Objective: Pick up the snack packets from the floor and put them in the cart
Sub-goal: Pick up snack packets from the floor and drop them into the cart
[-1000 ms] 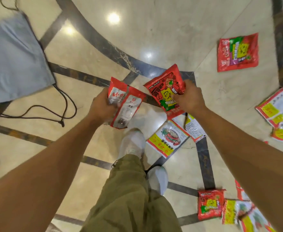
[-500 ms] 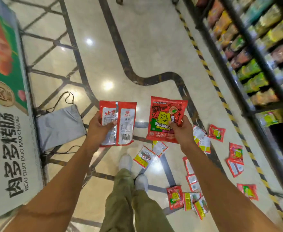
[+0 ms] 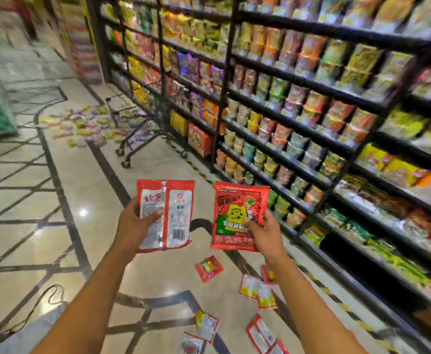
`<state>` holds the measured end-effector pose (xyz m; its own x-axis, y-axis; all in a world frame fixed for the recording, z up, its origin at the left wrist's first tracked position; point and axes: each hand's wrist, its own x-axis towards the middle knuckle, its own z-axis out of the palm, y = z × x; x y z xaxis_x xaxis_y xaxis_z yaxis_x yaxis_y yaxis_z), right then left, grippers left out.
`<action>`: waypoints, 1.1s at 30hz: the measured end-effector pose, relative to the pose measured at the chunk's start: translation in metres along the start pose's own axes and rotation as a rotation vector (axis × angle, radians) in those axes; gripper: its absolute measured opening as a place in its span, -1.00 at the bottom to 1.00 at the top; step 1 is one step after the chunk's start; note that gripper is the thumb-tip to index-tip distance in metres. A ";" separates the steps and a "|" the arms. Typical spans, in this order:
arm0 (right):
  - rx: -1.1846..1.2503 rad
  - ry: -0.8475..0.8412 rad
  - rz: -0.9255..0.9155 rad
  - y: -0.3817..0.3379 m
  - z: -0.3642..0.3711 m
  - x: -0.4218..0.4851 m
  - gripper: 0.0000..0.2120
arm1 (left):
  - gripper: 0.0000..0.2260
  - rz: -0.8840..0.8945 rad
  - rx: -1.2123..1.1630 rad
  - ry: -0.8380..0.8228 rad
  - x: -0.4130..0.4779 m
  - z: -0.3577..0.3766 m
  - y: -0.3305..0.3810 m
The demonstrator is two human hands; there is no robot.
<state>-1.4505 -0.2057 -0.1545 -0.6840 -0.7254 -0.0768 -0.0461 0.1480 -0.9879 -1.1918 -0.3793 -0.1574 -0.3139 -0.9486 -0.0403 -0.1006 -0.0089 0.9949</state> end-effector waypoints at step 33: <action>0.062 1.034 -0.047 0.002 -0.443 -0.553 -0.77 | -0.63 0.217 -0.091 -1.014 -0.478 0.371 0.131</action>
<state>-1.3948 0.4940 -0.0542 -0.9748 0.2058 0.0860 -0.0712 0.0782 -0.9944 -1.4055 0.1900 -0.0425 -0.9672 -0.2220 0.1239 0.1118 0.0663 0.9915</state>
